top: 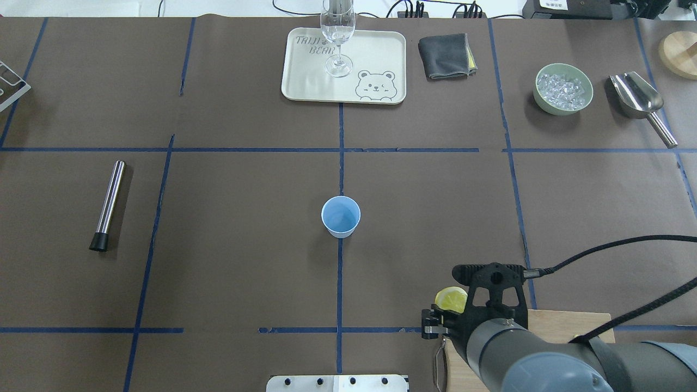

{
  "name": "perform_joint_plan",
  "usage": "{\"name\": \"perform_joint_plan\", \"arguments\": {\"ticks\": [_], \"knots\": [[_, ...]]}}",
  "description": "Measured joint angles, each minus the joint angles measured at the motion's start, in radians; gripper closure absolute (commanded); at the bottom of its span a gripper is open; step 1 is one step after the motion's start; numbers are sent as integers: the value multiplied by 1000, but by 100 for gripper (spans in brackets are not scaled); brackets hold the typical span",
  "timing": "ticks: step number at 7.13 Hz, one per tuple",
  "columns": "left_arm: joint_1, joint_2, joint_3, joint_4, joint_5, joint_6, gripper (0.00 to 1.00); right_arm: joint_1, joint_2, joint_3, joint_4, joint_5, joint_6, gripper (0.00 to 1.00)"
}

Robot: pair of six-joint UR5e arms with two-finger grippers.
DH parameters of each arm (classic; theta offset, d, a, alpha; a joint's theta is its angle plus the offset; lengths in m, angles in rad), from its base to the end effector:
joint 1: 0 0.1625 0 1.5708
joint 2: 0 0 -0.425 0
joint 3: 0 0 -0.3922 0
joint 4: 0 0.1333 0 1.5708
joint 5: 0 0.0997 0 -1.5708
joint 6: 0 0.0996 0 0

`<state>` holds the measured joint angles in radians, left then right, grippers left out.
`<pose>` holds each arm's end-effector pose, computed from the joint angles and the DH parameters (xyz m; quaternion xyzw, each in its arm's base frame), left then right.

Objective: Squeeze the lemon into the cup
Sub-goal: 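Carry the lemon slice with the right gripper over the blue cup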

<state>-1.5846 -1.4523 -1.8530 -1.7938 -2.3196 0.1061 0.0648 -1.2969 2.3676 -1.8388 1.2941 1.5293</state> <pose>-0.0718 -0.4556 0.5506 0.2000 0.3475 0.1123 0.9092 -0.4299 -0.1887 0.2223 0.1473 -0.3796 0.0645 0.9111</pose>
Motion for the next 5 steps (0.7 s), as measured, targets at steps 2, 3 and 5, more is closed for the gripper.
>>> {"name": "perform_joint_plan", "arguments": {"ticks": [2, 3, 5], "knots": [[0, 0, 0, 0, 0, 1, 0, 120, 206, -95, -88, 76, -79, 88], [-1, 1, 0, 0, 0, 1, 0, 182, 297, -179, -95, 111, -107, 88], [-2, 1, -5, 0, 0, 1, 0, 270, 466, -384, -73, 144, -137, 87]]}}
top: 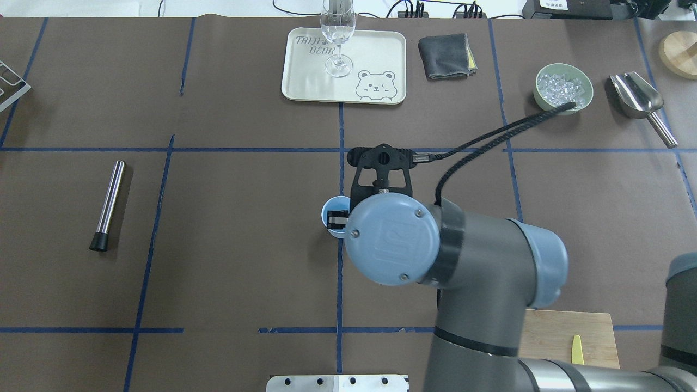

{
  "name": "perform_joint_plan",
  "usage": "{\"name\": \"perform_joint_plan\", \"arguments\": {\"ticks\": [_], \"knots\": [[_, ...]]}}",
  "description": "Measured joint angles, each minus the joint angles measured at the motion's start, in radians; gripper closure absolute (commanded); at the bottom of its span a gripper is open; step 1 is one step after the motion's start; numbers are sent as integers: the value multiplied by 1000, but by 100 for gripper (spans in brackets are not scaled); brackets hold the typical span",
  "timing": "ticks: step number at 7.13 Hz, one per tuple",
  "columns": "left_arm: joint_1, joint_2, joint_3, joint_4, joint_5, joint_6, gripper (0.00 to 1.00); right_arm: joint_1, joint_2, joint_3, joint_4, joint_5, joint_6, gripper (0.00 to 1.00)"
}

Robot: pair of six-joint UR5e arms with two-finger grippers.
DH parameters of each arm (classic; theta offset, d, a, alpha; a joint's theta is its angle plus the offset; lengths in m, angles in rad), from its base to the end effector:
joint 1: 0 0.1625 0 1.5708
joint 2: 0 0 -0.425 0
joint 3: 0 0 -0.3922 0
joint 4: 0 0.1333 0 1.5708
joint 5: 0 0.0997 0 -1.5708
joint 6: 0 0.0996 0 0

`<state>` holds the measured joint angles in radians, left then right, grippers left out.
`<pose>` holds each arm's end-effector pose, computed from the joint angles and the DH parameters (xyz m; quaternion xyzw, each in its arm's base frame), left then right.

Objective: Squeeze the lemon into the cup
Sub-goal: 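Carry the lemon slice with the right gripper over the blue cup, then squeeze the lemon slice above the blue cup with the right gripper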

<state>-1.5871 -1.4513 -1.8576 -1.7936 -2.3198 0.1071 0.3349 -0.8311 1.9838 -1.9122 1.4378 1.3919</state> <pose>-0.0729 -0.4549 0.5487 0.2022 0.3471 0.1123 0.9089 -0.5053 -0.3310 0.1137 0.1591 -0.3653 0.0976 0.9120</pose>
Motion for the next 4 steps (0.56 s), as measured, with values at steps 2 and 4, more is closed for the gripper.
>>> {"name": "perform_joint_plan", "arguments": {"ticks": [2, 4], "knots": [[0, 0, -1, 0, -1, -1, 0, 34, 78, -175, 105, 14, -7, 87], [-1, 1, -1, 0, -1, -1, 0, 37, 87, -231, 146, 38, -15, 83]]}}
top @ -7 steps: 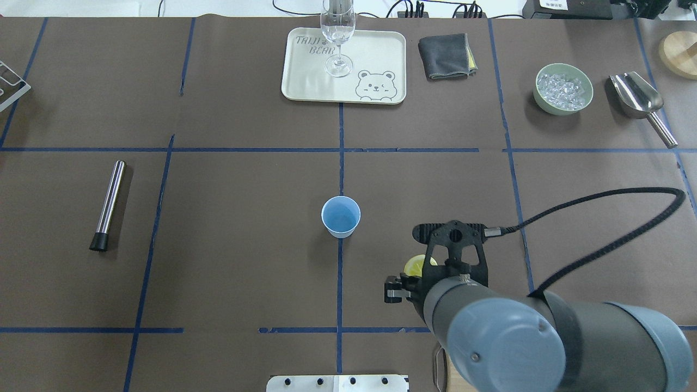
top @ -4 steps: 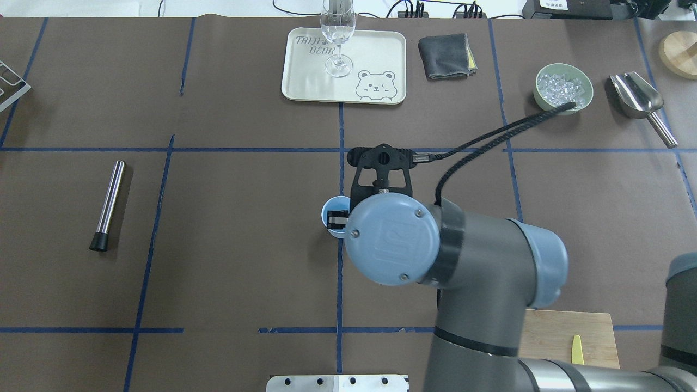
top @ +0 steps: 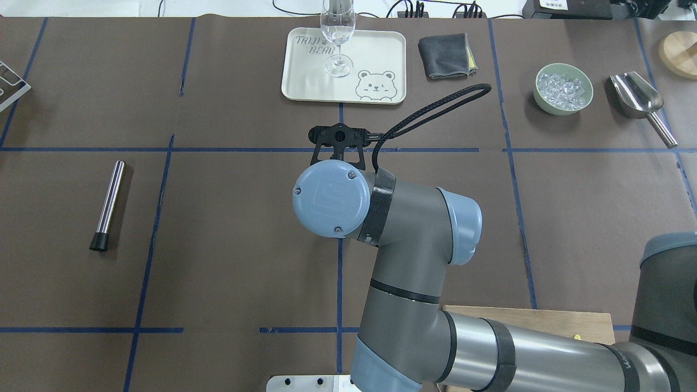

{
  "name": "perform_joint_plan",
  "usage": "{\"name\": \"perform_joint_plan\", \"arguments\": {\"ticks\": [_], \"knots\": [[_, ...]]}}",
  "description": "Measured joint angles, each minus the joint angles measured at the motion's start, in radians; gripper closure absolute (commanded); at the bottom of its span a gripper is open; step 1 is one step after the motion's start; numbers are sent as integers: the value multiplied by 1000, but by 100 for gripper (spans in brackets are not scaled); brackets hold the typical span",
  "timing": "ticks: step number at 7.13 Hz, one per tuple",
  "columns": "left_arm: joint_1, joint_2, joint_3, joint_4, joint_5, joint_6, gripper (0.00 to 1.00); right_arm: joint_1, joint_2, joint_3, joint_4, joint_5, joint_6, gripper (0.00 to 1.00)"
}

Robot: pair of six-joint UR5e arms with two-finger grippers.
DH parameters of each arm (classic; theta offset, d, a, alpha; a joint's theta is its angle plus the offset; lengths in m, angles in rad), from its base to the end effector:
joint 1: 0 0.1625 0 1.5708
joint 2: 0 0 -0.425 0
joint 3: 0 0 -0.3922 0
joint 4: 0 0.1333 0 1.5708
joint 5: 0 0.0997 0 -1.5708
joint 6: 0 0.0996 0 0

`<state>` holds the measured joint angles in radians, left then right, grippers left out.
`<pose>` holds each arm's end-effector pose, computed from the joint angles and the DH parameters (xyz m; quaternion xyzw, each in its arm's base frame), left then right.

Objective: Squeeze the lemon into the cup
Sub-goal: 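Squeeze the lemon slice above the blue cup with the right gripper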

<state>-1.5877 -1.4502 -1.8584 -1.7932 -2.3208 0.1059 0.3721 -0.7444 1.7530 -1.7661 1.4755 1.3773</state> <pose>-0.0731 -0.4543 0.5488 0.2017 0.3476 0.1114 0.9089 -0.5650 -0.3738 0.1143 0.1523 -0.3672 0.1006 0.9121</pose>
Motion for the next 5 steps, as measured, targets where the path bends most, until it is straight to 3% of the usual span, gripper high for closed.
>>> {"name": "perform_joint_plan", "arguments": {"ticks": [1, 2, 3, 4, 5], "knots": [[0, 0, 0, 0, 0, 0, 0, 0, -2, -6, 3, 13, -2, 80], [0, 0, 0, 0, 0, 1, 0, -1, -4, -8, 4, 19, -2, 57], [0, 1, 0, 0, 0, 0, 0, -1, -4, -8, 4, 22, -3, 15], [0, 1, 1, 0, 0, 0, 0, -1, -5, -9, 4, 23, -4, 0], [0, 1, 1, 0, 0, 1, 0, -2, -6, -10, 4, 23, -5, 0]]}}
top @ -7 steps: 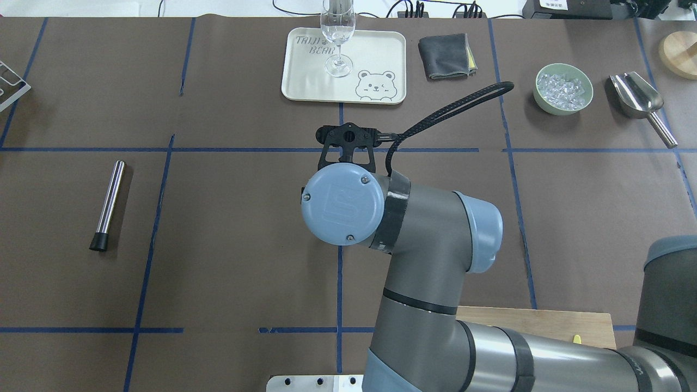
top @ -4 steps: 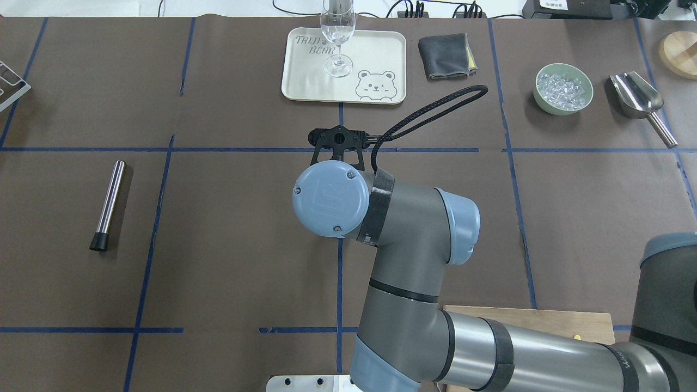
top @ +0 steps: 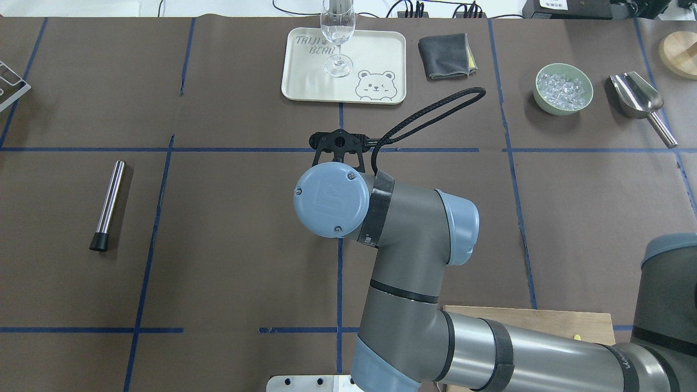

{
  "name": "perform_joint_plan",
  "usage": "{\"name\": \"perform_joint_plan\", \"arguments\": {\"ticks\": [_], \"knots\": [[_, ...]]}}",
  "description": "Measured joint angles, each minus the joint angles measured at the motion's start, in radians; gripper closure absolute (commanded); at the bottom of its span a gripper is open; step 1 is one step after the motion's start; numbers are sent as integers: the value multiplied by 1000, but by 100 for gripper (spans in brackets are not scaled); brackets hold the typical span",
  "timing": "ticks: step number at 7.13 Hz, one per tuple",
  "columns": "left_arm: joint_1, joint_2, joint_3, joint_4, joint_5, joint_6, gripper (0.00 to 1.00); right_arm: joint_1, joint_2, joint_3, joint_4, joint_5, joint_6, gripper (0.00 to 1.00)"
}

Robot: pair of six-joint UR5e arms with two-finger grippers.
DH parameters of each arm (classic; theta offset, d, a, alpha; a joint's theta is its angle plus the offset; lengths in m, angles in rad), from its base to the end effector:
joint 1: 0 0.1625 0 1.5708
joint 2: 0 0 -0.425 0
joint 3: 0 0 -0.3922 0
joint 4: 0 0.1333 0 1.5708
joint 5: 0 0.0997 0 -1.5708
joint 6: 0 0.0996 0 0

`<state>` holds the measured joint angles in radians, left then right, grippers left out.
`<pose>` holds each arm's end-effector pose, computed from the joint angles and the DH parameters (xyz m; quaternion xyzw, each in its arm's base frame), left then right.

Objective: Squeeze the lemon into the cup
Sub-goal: 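Squeeze the lemon slice above the blue cup with the right gripper, then drop the lemon slice into the cup and raise the right gripper away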

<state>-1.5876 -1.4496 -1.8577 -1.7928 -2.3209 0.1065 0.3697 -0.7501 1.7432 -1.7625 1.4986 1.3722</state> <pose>-0.0730 -0.4541 0.5495 0.2011 0.3477 0.1114 0.9090 -0.5701 -0.3716 0.1212 0.1412 -0.3649 0.0927 0.9156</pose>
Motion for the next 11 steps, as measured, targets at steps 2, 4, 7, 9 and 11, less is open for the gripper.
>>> {"name": "perform_joint_plan", "arguments": {"ticks": [2, 4, 7, 9, 11], "knots": [[0, 0, 0, 1, -1, -1, 0, -1, 0, 0, 0, 0, -1, 0], [0, 0, 2, 1, -1, -1, 0, -1, 1, 8, -1, 7, -1, 0], [4, -20, 4, 0, 5, -3, 0, 62, -38, 69, -2, 111, -125, 0], [7, -49, 6, -28, 3, -9, 0, 237, -136, 123, 5, 291, -388, 0], [7, -55, 16, -183, 4, -14, 0, 450, -256, 138, 38, 477, -691, 0]]}}
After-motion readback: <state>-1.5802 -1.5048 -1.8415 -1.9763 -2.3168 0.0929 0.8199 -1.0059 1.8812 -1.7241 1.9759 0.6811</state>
